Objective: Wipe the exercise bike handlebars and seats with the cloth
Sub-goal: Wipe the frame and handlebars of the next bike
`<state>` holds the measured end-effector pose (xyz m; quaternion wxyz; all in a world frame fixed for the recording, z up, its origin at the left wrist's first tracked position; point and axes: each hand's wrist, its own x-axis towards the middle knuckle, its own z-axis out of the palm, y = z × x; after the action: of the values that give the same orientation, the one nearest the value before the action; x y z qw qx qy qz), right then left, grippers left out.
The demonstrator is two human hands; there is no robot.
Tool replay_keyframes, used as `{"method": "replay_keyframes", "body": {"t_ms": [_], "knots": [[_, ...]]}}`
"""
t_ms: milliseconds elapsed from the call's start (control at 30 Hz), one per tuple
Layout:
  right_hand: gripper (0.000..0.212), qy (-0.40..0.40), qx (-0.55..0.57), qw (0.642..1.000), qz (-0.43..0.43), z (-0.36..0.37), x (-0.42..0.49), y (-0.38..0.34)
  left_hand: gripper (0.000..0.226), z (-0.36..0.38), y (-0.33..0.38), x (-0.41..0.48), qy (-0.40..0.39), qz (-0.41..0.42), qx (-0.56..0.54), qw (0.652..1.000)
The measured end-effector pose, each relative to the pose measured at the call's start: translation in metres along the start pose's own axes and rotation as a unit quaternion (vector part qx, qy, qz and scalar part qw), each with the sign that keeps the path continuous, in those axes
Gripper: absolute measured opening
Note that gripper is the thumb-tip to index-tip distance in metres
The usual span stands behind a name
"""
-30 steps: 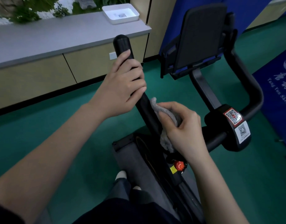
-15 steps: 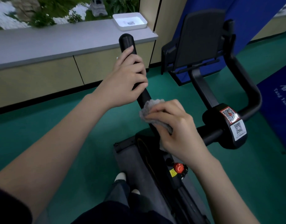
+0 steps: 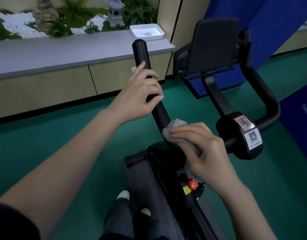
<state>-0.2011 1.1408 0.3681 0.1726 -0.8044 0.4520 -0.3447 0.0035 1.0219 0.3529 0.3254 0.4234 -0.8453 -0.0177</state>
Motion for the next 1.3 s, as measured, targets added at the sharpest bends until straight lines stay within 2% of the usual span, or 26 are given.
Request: {"method": "replay_keyframes", "body": {"t_ms": [133, 300, 400, 533, 733, 1033, 1300], "knots": [[0.021, 0.052, 0.012, 0.992, 0.11, 0.008, 0.003, -0.001, 0.031, 0.008, 0.008, -0.012, 0.008, 0.014, -0.002, 1.0], [0.02, 0.026, 0.073, 0.955, 0.285, 0.015, 0.048, 0.001, 0.033, 0.011, 0.006, -0.013, 0.005, 0.033, 0.013, 0.999], [0.018, 0.005, 0.085, 0.936, 0.342, 0.019, 0.062, 0.002, 0.037, 0.011, 0.003, -0.011, -0.007, 0.064, 0.045, 0.997], [0.015, -0.059, 0.028, 0.93, 0.362, 0.004, 0.048, -0.003, 0.041, 0.014, -0.002, 0.001, -0.018, 0.09, 0.044, 0.995], [0.018, -0.007, 0.017, 0.923, 0.384, 0.02, 0.058, -0.006, 0.031, 0.025, 0.001, 0.002, 0.031, 0.053, 0.002, 0.998], [0.017, -0.085, 0.025, 0.904, 0.418, -0.003, 0.047, -0.01, 0.032, 0.027, -0.001, 0.003, 0.052, 0.056, -0.023, 0.997], [0.016, -0.116, 0.169, 0.875, 0.438, 0.017, 0.085, 0.014, 0.031, 0.027, -0.006, 0.003, 0.06, 0.082, -0.027, 0.994]]}}
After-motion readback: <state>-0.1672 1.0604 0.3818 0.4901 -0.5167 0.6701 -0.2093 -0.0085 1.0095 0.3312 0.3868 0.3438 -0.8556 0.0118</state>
